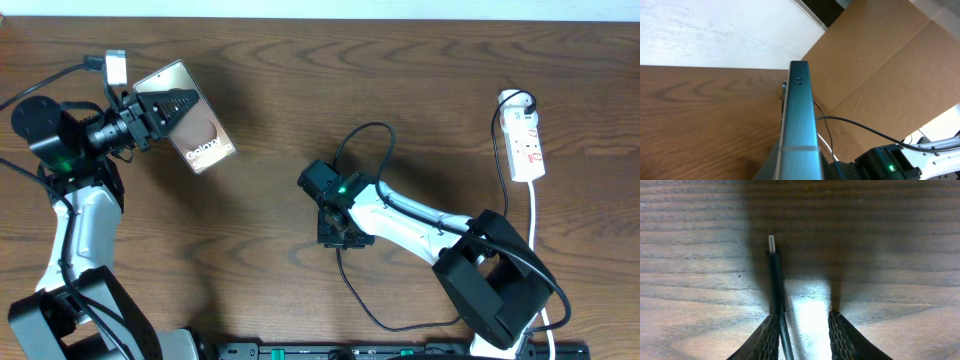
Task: Plug charger to phone and switch on socket
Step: 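Close the right gripper on the cable just behind the USB-C tip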
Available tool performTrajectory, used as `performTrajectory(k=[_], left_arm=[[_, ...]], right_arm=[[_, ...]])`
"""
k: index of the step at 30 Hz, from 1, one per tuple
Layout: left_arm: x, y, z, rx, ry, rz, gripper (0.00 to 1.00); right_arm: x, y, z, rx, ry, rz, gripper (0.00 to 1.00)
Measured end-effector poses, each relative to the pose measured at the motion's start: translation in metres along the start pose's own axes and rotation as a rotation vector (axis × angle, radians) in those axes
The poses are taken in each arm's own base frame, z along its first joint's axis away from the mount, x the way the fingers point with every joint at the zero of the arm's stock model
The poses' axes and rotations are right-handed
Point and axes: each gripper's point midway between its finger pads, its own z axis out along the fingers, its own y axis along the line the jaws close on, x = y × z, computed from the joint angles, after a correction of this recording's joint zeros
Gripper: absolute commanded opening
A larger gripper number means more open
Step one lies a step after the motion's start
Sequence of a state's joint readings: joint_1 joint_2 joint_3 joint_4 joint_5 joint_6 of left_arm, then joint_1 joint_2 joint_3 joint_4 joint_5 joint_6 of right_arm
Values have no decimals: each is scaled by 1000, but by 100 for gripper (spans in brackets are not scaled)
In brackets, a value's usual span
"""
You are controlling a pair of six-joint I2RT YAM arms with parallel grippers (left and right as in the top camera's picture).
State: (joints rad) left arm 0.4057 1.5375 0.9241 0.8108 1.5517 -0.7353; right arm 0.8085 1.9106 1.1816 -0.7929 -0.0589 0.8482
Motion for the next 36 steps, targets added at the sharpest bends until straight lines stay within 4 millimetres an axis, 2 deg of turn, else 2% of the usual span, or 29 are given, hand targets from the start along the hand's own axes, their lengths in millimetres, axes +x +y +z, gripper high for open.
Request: performTrajectory(k=[12,15,19,23,31,32,34,36], left_arm=[[0,0,0,0,0,0,7],[0,0,0,0,0,0,7],[0,0,0,0,0,0,8],[0,0,0,0,0,0,8],[0,0,0,0,0,0,8],[0,0,0,0,0,0,7],[0,0,0,0,0,0,7],[0,0,0,0,0,0,8]], right_arm=[[-13,4,-1,-41,-23,23,31],[-14,3,-1,-42,-25,29,24],[-15,2,-1,-41,-28,30,8],[-16,2,-1,-41,-30,29,1],[-16,2,-1,-40,-29,29,1],[-16,2,-1,-41,-29,29,4],[-16,2,-1,-40,-29,30,15],[-15,2,-1,-39,-29,31,21]])
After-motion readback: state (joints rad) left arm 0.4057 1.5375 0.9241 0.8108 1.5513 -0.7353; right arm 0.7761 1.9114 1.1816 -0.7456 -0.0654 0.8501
